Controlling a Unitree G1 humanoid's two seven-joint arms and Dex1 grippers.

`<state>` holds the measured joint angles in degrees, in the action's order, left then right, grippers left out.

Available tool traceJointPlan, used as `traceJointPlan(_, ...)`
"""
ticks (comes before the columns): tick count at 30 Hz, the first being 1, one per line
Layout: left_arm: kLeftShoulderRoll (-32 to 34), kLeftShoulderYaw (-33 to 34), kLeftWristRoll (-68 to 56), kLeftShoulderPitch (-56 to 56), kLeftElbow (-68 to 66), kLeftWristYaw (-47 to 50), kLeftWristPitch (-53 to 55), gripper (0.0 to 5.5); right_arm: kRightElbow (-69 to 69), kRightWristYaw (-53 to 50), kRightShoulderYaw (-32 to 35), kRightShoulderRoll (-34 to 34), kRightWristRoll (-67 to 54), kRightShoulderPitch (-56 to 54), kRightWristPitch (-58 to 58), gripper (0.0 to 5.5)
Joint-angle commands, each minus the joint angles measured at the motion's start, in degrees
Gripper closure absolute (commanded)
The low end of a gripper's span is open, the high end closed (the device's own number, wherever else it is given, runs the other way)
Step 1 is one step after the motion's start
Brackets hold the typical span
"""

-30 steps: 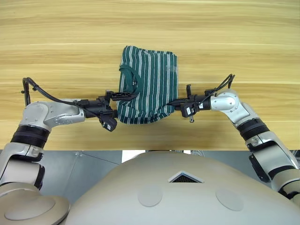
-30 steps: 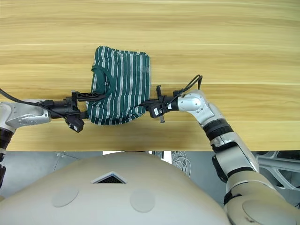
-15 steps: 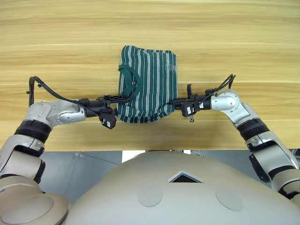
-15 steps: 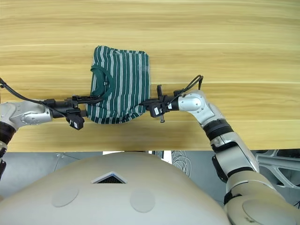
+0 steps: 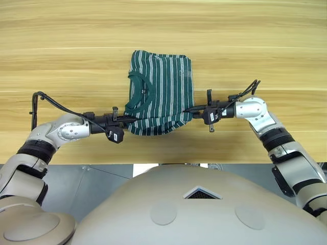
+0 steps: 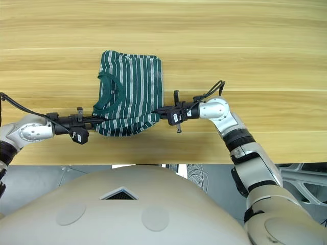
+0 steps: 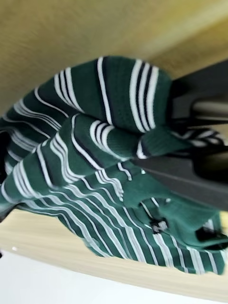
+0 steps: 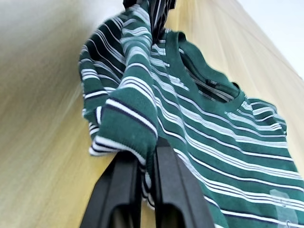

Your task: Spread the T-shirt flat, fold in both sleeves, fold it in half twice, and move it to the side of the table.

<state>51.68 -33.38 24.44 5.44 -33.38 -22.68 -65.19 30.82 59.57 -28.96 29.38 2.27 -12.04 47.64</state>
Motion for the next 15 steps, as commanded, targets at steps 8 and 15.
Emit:
traceJointPlan(8, -0.25, -0.33, -21.02, -6.55, 4.46, -13.45, 6.30, 5.50, 0.81, 5.82, 0.64, 1.66, -3.85, -0.23, 0.07, 5.35)
traceJointPlan(15, 10.02, 3.53, -39.38, -20.22, 32.62, -21.22, 17.81, 5.50, -9.81, 17.09, 2.06, 6.22, -17.64, 4.26, -9.53, 5.35)
